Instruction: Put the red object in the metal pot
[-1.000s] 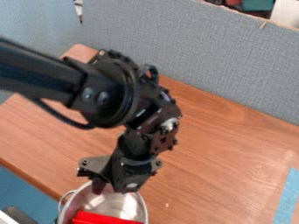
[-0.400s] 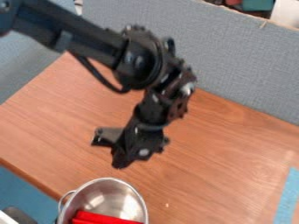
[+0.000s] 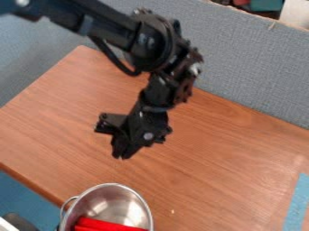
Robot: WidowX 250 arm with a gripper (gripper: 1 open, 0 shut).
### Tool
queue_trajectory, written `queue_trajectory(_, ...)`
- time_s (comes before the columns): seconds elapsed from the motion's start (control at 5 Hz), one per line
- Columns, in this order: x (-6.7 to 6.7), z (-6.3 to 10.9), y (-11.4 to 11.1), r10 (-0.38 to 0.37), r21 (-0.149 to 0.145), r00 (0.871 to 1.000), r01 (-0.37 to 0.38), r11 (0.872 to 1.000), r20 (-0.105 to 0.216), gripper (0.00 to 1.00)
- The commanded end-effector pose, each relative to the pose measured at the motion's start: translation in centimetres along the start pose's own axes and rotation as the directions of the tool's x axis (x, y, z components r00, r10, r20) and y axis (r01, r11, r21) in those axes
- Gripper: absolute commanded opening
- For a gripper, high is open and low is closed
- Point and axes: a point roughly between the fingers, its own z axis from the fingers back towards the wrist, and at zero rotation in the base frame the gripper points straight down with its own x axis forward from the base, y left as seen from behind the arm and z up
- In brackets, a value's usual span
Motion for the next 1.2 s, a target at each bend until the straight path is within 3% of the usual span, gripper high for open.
queue_trajectory(0.0,-2.2,1.4,0.0,-0.146,0.039,0.985,0.15,0.988,-0.093,0.0)
queue_trajectory(0.2,-2.5,1.1,-0.9,-0.262,0.0,0.956,0.264,0.964,-0.133,1.0)
queue_trajectory(0.4,-2.6,1.8,-2.1,-0.329,0.002,0.931,0.334,0.943,-0.16,1.0)
queue_trajectory(0.6,-4.7,1.8,-2.9,-0.308,0.033,0.944,0.314,0.949,-0.119,1.0)
queue_trajectory(0.8,-4.9,3.9,-1.9,-0.323,0.114,0.936,0.34,0.934,-0.144,1.0)
queue_trajectory(1.0,-6.1,4.7,-2.0,-0.339,0.161,0.928,0.362,0.918,-0.155,1.0)
